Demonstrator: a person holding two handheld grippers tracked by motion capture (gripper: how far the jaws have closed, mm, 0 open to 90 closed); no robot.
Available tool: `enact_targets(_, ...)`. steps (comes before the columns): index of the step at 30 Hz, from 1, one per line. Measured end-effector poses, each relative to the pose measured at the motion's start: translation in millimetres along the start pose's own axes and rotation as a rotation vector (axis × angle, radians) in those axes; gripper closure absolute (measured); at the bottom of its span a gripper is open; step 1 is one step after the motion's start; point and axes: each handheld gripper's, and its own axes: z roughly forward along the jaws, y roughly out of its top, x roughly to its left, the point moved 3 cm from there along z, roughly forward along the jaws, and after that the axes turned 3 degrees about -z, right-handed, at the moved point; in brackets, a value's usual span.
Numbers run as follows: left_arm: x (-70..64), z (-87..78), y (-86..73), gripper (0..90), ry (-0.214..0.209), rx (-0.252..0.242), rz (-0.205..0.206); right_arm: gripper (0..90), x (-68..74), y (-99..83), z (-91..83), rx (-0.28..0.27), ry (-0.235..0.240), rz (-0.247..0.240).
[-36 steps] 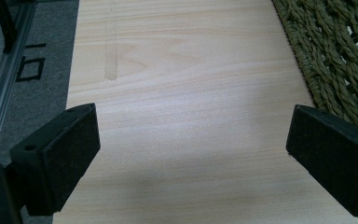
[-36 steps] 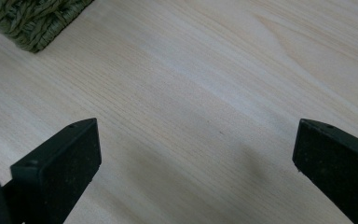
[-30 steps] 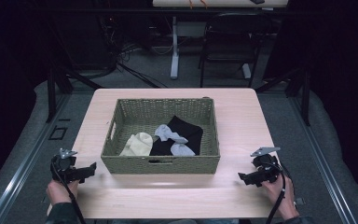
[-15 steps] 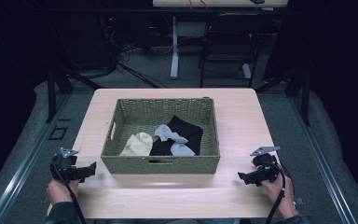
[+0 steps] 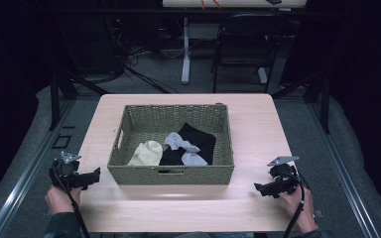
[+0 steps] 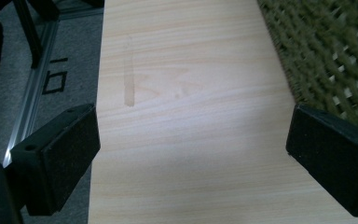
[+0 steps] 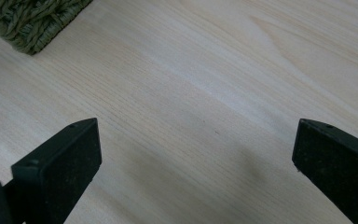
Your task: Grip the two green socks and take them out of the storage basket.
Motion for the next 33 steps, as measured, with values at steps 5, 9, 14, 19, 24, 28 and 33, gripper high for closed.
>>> enact_targets(5,-5.8,-10.1,8.9,2.7,-0.031,0.002,0.013,0.5,2.0,-1.1,0.1,0.008,-0.001,-0.008)
enact_targets(9,-10.6,-20.9,16.8,2.8,-0.055,-0.013,0.021,0.5,3.6,-2.6,-2.0,0.001,-0.003,-0.011)
enact_targets(14,-14.5,-32.6,28.8,2.9,-0.088,-0.029,0.03,0.6,0.4,-3.0,-0.3,0.006,-0.005,0.003)
enact_targets(19,-18.0,-39.2,40.3,3.0,-0.139,-0.025,0.022,0.6,1.8,-2.2,0.6,0.008,-0.004,-0.002)
enact_targets(24,-24.0,-48.5,55.5,2.9,-0.183,-0.021,0.032,0.6,1.9,-0.7,2.0,0.008,0.001,-0.003)
enact_targets(28,-30.0,-54.1,70.0,2.6,-0.237,-0.008,0.042,0.6,2.7,-0.5,2.6,0.015,-0.002,-0.01)
enact_targets(33,-42.7,-56.0,86.8,2.9,-0.27,0.008,0.085,0.7,2.4,-1.1,2.4,0.017,0.002,-0.016)
